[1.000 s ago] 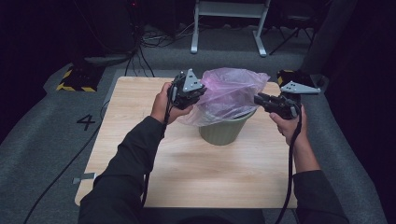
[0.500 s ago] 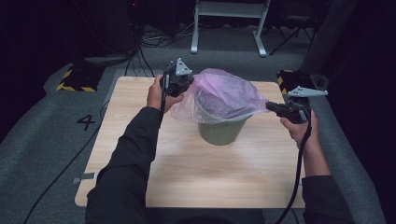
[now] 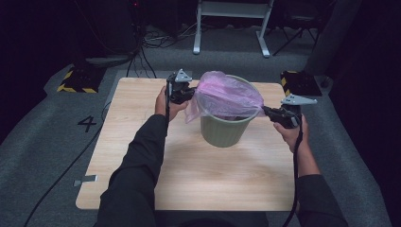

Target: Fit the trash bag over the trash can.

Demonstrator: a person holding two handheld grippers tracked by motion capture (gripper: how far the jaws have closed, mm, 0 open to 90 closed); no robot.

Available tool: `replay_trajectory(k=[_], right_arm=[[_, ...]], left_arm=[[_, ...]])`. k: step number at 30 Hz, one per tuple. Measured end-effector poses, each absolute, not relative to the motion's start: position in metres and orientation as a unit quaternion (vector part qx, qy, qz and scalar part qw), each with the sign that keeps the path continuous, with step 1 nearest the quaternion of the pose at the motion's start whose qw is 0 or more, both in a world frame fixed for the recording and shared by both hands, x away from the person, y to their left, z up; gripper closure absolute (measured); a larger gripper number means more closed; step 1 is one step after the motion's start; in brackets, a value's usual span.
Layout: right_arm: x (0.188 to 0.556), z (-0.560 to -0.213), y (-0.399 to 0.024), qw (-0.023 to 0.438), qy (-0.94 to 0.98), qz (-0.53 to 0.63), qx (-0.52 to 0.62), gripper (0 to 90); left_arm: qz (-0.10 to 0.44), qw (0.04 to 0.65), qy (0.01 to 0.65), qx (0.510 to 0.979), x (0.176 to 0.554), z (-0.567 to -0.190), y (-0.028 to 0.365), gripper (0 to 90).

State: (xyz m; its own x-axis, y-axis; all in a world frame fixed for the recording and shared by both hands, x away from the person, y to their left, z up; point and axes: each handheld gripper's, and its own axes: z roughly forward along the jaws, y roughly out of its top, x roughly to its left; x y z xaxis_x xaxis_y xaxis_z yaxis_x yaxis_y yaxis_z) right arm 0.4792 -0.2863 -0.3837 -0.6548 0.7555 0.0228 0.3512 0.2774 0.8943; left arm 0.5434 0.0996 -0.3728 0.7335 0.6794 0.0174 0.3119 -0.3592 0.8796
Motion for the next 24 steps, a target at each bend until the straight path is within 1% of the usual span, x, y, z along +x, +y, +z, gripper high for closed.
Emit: replay_trajectory(k=[1, 4, 6, 9, 13, 17, 18, 20, 24], right_arm=[[0.48, -0.387, -0.283, 0.2, 0.772, 0.491, 0.35, 88.9], [0.48, -0.391, -0.277, 0.202, 0.771, 0.492, 0.35, 90.0], [0.482, -0.393, -0.28, 0.181, 0.77, 0.503, 0.349, 90.0], [0.48, -0.393, -0.279, 0.179, 0.775, 0.5, 0.342, 90.0], [0.474, -0.392, -0.277, 0.179, 0.789, 0.492, 0.321, 90.0], [0.461, -0.392, -0.275, 0.17, 0.804, 0.488, 0.295, 90.0], [0.459, -0.391, -0.275, 0.169, 0.806, 0.487, 0.292, 90.0], [0.452, -0.389, -0.274, 0.182, 0.814, 0.471, 0.287, 90.0], [0.442, -0.384, -0.281, 0.196, 0.814, 0.466, 0.285, 90.0]], left_arm=[[0.193, 0.474, 0.308, 0.802, 0.543, -0.374, 0.099, 90.0], [0.186, 0.479, 0.309, 0.8, 0.54, -0.378, 0.101, 90.0], [0.185, 0.477, 0.307, 0.802, 0.538, -0.38, 0.102, 90.0], [0.179, 0.482, 0.299, 0.804, 0.531, -0.384, 0.105, 90.0], [0.176, 0.487, 0.287, 0.806, 0.517, -0.386, 0.114, 90.0], [0.172, 0.488, 0.267, 0.813, 0.5, -0.386, 0.122, 90.0], [0.18, 0.483, 0.262, 0.816, 0.494, -0.385, 0.125, 90.0], [0.192, 0.48, 0.262, 0.815, 0.486, -0.383, 0.129, 90.0], [0.208, 0.498, 0.258, 0.802, 0.472, -0.372, 0.147, 90.0]])
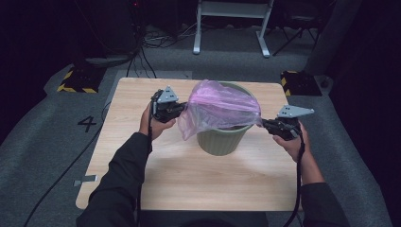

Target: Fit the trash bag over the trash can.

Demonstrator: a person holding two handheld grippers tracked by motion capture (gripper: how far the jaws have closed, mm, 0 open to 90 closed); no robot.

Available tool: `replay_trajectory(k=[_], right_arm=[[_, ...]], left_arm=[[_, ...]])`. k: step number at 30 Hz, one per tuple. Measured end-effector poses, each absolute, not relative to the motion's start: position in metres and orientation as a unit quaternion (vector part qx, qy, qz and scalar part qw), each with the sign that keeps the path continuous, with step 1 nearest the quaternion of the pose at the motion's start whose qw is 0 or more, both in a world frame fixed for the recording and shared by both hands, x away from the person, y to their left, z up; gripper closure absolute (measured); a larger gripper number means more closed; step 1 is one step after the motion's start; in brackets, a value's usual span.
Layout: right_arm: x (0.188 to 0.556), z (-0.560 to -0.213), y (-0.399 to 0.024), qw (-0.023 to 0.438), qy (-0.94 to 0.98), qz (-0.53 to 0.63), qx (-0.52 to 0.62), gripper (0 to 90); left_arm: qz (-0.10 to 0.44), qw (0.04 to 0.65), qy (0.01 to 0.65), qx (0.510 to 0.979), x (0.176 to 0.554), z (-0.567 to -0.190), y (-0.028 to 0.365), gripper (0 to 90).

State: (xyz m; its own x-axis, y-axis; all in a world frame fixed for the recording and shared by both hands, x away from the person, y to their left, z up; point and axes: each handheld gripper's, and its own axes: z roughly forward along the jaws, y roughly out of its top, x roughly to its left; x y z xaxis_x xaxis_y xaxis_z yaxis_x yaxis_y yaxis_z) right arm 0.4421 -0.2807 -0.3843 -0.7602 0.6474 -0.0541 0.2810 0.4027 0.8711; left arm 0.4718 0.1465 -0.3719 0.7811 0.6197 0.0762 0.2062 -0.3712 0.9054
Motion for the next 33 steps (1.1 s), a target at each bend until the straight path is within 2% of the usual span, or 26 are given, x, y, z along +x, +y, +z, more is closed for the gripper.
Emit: replay_trajectory(k=[5, 6, 12, 16, 20, 23, 24, 25, 26, 27, 31, 33], right_arm=[[0.422, -0.375, -0.294, 0.196, 0.807, 0.486, 0.273, 90.0], [0.415, -0.372, -0.298, 0.196, 0.807, 0.489, 0.268, 90.0], [0.403, -0.379, -0.307, 0.185, 0.815, 0.482, 0.264, 90.0], [0.408, -0.395, -0.308, 0.175, 0.823, 0.463, 0.28, 90.0], [0.42, -0.403, -0.301, 0.197, 0.819, 0.451, 0.295, 90.0], [0.424, -0.404, -0.3, 0.214, 0.816, 0.444, 0.301, 90.0], [0.425, -0.404, -0.3, 0.22, 0.813, 0.443, 0.307, 89.4], [0.425, -0.404, -0.301, 0.223, 0.809, 0.445, 0.313, 81.1], [0.425, -0.403, -0.301, 0.23, 0.803, 0.447, 0.321, 66.6], [0.422, -0.402, -0.301, 0.242, 0.797, 0.447, 0.327, 56.0], [0.405, -0.389, -0.304, 0.267, 0.778, 0.474, 0.315, 33.0], [0.391, -0.378, -0.305, 0.275, 0.771, 0.496, 0.289, 30.0]], left_arm=[[0.205, 0.535, 0.241, 0.783, 0.449, -0.353, 0.167, 90.0], [0.202, 0.535, 0.22, 0.79, 0.438, -0.35, 0.17, 90.0], [0.191, 0.518, 0.2, 0.809, 0.418, -0.364, 0.171, 90.0], [0.191, 0.506, 0.21, 0.814, 0.423, -0.377, 0.167, 90.0], [0.207, 0.509, 0.224, 0.805, 0.433, -0.385, 0.159, 90.0], [0.207, 0.552, 0.231, 0.774, 0.436, -0.383, 0.162, 88.6], [0.21, 0.565, 0.234, 0.763, 0.436, -0.381, 0.164, 83.7], [0.204, 0.576, 0.229, 0.758, 0.435, -0.38, 0.167, 82.2], [0.203, 0.581, 0.225, 0.755, 0.433, -0.378, 0.168, 83.2], [0.209, 0.579, 0.226, 0.755, 0.431, -0.377, 0.168, 83.9], [0.219, 0.57, 0.219, 0.761, 0.425, -0.373, 0.166, 86.5], [0.217, 0.573, 0.219, 0.76, 0.425, -0.371, 0.165, 86.5]])
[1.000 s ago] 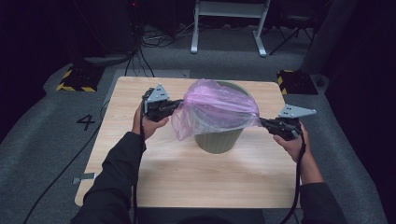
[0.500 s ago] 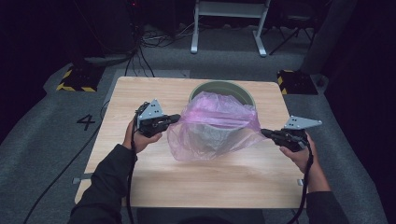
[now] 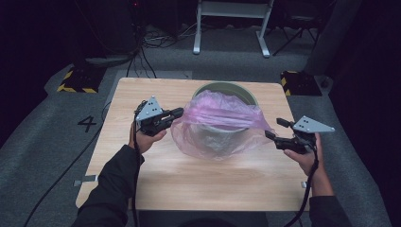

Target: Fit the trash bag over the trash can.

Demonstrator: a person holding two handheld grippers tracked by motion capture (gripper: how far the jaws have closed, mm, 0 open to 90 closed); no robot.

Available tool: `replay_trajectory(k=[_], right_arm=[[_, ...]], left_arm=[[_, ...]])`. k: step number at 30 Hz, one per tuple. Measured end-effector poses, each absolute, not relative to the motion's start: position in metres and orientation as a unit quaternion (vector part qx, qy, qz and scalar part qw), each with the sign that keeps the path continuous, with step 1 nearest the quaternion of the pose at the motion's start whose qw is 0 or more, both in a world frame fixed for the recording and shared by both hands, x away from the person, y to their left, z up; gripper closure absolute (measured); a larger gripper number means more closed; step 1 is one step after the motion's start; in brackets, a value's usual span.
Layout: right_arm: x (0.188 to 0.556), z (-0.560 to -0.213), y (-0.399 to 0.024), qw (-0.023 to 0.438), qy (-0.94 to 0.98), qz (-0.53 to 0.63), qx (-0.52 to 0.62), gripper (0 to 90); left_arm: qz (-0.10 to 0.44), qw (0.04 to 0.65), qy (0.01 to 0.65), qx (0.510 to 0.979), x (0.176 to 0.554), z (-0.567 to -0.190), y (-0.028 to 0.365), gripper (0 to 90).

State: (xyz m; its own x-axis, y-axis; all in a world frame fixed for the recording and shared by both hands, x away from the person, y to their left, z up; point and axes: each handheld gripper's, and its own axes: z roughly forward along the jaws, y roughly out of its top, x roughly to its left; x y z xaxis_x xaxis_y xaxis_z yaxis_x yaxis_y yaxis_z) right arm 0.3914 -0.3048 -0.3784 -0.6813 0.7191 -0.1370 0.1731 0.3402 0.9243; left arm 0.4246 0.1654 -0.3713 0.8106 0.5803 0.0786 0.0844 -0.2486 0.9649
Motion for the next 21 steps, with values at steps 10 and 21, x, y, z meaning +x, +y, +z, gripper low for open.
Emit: replay_trajectory(k=[10, 21], right_arm=[[0.367, -0.343, -0.267, 0.337, 0.778, 0.484, 0.219, 25.2], [0.388, -0.337, -0.253, 0.343, 0.798, 0.45, 0.207, 88.0]], left_arm=[[0.219, 0.565, 0.213, 0.767, 0.426, -0.368, 0.159, 77.0], [0.197, 0.553, 0.176, 0.79, 0.397, -0.36, 0.17, 18.5]])
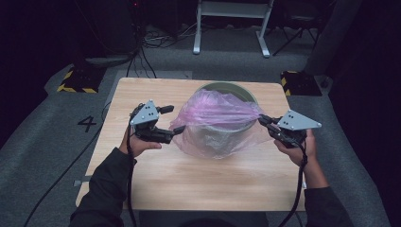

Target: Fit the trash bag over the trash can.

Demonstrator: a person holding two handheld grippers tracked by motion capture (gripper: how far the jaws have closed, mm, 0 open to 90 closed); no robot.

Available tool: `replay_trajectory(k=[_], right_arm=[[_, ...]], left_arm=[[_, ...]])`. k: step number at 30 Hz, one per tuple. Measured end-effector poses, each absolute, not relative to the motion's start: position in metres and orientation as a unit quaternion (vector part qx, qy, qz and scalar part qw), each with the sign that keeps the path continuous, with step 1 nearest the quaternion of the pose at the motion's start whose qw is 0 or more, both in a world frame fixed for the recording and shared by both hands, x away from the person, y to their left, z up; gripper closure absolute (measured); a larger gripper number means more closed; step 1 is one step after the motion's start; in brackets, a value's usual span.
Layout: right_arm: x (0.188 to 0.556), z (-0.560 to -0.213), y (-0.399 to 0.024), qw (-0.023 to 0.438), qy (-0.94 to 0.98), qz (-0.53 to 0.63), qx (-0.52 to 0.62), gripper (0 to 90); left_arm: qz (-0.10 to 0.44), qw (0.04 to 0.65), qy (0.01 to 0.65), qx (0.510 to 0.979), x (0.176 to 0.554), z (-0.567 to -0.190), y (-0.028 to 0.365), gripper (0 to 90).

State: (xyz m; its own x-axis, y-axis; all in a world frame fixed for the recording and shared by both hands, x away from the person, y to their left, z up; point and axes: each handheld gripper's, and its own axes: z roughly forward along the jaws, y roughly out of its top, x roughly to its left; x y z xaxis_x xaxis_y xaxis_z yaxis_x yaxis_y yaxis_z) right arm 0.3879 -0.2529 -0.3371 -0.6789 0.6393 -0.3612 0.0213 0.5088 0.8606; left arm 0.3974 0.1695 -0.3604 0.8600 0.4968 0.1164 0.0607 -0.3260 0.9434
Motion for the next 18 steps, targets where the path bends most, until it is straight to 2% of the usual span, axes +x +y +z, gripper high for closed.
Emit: replay_trajectory(k=[2, 4, 5, 9, 11, 13, 14, 16, 18], right_arm=[[0.389, -0.334, -0.255, 0.34, 0.795, 0.454, 0.217, 88.9], [0.39, -0.333, -0.257, 0.33, 0.796, 0.455, 0.224, 88.8], [0.391, -0.332, -0.258, 0.329, 0.794, 0.457, 0.232, 88.7], [0.4, -0.33, -0.263, 0.309, 0.788, 0.466, 0.258, 80.1], [0.403, -0.33, -0.264, 0.303, 0.788, 0.468, 0.262, 69.3], [0.407, -0.331, -0.265, 0.296, 0.79, 0.465, 0.268, 54.4], [0.408, -0.33, -0.265, 0.301, 0.788, 0.464, 0.272, 52.8], [0.407, -0.33, -0.266, 0.306, 0.787, 0.466, 0.264, 54.2], [0.404, -0.328, -0.264, 0.314, 0.79, 0.461, 0.255, 68.7]], left_arm=[[0.223, 0.521, 0.177, 0.804, 0.394, -0.361, 0.163, 20.7], [0.244, 0.499, 0.174, 0.813, 0.396, -0.363, 0.158, 38.0], [0.244, 0.493, 0.174, 0.817, 0.399, -0.363, 0.155, 43.5], [0.256, 0.481, 0.158, 0.824, 0.41, -0.363, 0.147, 69.9], [0.262, 0.485, 0.159, 0.819, 0.414, -0.362, 0.146, 80.7], [0.264, 0.493, 0.161, 0.813, 0.418, -0.359, 0.145, 86.5], [0.265, 0.495, 0.161, 0.812, 0.419, -0.358, 0.145, 89.3], [0.268, 0.499, 0.158, 0.809, 0.419, -0.355, 0.145, 89.9], [0.268, 0.501, 0.154, 0.808, 0.418, -0.352, 0.144, 90.0]])
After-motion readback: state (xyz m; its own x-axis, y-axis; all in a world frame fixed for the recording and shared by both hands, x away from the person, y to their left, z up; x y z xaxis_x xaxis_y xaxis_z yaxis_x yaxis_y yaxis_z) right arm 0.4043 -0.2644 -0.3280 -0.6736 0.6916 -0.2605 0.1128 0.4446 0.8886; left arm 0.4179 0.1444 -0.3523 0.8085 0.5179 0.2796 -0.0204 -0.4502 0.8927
